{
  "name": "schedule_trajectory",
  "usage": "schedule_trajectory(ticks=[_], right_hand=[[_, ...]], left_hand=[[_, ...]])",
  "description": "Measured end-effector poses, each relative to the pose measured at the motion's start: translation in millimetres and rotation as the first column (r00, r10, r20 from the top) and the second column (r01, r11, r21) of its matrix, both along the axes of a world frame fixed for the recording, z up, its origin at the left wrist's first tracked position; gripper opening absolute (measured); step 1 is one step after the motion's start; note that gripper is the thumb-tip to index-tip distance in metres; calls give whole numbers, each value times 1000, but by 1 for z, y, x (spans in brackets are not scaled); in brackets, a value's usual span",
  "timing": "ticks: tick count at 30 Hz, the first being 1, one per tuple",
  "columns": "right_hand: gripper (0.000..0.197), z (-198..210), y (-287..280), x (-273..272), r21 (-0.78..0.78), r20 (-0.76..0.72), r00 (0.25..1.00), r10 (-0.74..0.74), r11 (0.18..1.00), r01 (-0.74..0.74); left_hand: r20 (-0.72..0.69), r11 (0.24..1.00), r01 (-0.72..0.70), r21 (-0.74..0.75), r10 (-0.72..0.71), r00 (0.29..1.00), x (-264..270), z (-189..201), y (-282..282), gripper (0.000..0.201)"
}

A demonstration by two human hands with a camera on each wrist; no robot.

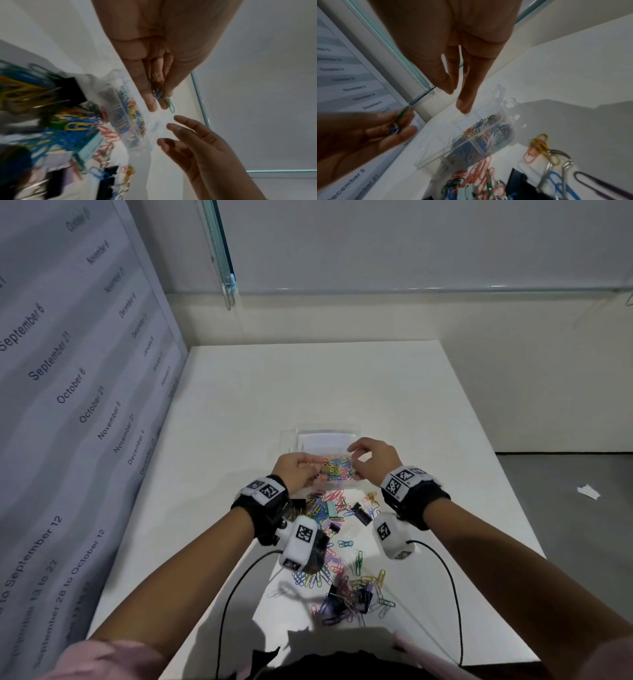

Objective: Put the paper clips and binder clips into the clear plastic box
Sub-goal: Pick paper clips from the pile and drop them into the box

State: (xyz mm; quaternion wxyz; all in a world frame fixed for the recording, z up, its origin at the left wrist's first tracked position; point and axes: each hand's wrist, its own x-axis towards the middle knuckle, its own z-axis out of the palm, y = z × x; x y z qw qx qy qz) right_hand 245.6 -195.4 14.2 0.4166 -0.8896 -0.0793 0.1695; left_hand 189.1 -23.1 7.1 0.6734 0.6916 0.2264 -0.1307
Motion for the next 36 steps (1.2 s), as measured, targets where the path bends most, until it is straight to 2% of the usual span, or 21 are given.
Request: schedule_trajectory(ticks=[5, 9, 12, 15, 16, 18, 20, 21, 22, 24, 27, 29, 32, 36], right_hand=[[18, -5, -5, -16, -85, -33, 998, 48, 995, -50], [27, -21, -5, -39, -238, -12, 978, 210, 949, -207], [26, -31, 1, -51, -262, -38, 949, 314, 913, -313], [22, -34, 12, -54, -299, -54, 901, 430, 854, -426], [24, -34, 17, -53, -311, -43, 888, 459, 838, -448], [29, -36, 29, -52, -334, -23, 860, 510, 807, -487], [40, -39, 39, -51, -353, -33, 824, 566, 765, -539], [45, -41, 42, -51, -362, -47, 804, 593, 740, -567], [49, -42, 44, -52, -370, -58, 782, 620, 715, -594], [53, -47, 43, -54, -389, -54, 748, 662, 676, -626], [46, -52, 33, -58, -426, -57, 744, 666, 658, -621], [35, -52, 24, -59, -409, -54, 768, 639, 687, -600], [22, -47, 14, -59, -403, -91, 803, 589, 716, -570], [21, -42, 3, -56, -348, -89, 871, 483, 804, -482]], left_hand=[[31, 1000, -6, 7, 5, 1000, 28, 11, -12, 31], [-25, 994, 33, 102, -31, 999, 32, 4, -12, 35], [-38, 972, 91, 219, -84, 996, 26, -4, -7, 32], [-32, 971, 134, 197, -130, 991, 8, -10, -1, 29], [-36, 960, 148, 238, -143, 989, 1, -14, 1, 30], [-49, 884, 186, 428, -183, 982, -14, -25, 8, 29], [-123, 728, 290, 621, -275, 954, -28, -32, 16, 23], [-182, 644, 365, 672, -334, 925, -34, -38, 19, 29], [-231, 568, 437, 698, -399, 887, -39, -44, 23, 42], [-297, 461, 533, 709, -490, 820, -49, -52, 26, 62], [-315, 363, 558, 746, -546, 776, -58, -63, 22, 68], [-293, 377, 543, 750, -547, 784, -62, -66, 16, 62], [-199, 471, 486, 736, -535, 821, -62, -71, 9, 48], [-162, 529, 462, 712, -516, 841, -60, -69, 9, 23]])
